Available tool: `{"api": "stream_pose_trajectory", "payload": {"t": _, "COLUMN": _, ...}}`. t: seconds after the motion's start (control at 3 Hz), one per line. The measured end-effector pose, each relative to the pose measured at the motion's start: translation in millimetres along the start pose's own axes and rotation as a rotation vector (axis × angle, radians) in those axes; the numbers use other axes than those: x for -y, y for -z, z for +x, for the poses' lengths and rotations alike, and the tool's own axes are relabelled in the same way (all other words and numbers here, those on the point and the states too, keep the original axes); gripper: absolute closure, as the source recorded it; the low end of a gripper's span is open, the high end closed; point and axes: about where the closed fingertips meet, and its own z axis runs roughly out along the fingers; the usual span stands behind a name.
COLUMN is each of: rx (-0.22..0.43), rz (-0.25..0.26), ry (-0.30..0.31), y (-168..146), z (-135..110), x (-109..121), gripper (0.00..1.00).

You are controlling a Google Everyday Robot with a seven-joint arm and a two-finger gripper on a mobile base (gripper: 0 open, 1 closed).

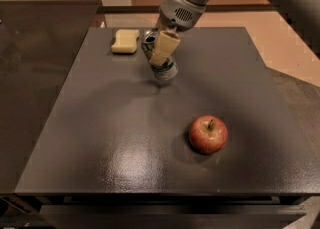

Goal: Knock 7up can over

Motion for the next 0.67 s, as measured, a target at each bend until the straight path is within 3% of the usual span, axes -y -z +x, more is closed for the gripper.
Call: {"api": "stream_pose_trajectory", "payload": {"t": 0.67, "rx": -0.212, "rz": 0.076, "ry": -0.053, "y": 27.6, "z": 39.8, "x": 3.4, "gripper": 1.00}}
